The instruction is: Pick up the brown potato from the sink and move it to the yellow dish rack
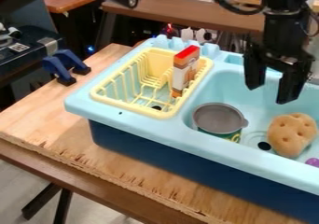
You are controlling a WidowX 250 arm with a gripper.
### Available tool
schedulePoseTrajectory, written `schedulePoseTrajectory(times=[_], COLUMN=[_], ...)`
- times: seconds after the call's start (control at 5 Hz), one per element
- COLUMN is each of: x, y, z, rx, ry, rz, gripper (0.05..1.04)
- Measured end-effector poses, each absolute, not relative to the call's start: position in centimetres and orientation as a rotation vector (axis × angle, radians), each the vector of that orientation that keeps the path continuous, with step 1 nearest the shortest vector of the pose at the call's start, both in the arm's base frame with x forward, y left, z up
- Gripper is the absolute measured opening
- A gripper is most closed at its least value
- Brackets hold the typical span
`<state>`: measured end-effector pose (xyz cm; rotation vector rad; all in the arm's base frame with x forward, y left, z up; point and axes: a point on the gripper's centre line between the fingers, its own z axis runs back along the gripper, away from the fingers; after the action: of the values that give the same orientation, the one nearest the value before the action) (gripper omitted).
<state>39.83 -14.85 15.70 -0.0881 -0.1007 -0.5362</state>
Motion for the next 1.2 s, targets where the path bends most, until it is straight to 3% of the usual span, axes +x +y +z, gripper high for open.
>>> schedulePoseTrajectory(times=[0.6,1.0,1.2], x=[40.2,40.5,40.2], y=[-16.1,-17.4,-17.9], z=[12.3,11.7,10.3], rx=[-0.105,-0.121,-0.161], ry=[-0.117,-0.169,-0.176], rz=[-0.568,-0.544,-0.528], gripper=[1.002,1.002,1.002])
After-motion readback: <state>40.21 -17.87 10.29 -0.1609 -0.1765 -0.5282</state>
